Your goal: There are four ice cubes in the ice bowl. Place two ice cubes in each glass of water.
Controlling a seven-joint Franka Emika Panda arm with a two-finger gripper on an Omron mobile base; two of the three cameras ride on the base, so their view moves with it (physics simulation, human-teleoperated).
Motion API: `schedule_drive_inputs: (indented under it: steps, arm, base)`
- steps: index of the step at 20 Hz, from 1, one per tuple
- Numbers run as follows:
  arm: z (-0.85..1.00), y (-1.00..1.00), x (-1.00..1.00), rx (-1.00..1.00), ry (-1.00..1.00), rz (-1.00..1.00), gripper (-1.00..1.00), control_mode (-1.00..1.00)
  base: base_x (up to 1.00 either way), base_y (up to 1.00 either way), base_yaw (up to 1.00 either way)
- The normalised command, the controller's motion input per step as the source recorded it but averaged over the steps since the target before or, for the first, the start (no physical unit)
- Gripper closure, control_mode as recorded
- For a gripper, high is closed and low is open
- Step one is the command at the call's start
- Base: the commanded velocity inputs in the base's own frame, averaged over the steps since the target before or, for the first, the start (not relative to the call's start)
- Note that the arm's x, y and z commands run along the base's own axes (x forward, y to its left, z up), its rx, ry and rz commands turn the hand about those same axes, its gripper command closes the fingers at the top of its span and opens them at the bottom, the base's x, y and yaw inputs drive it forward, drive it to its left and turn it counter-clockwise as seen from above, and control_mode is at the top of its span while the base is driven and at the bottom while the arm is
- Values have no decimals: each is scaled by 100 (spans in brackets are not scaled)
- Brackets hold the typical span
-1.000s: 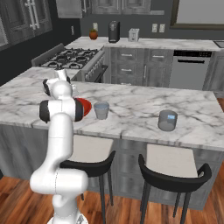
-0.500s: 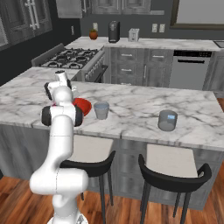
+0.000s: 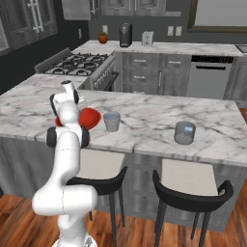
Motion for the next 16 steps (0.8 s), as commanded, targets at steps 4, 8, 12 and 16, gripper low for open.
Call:
schedule_drive_inputs:
  steps: [4, 8, 12, 16]
  arm:
    - [-11, 13, 10, -3, 0, 0, 100, -100]
    - [-10, 9, 1, -2, 0, 0, 100, -100]
    - [-4, 0, 0, 0, -1, 0, 100, -100]
    - [4, -2, 0, 0, -2, -1, 100, -100]
  base:
    - [0, 0, 0]
    - [0, 0, 0]
    - [0, 0, 0]
    - [0, 0, 0]
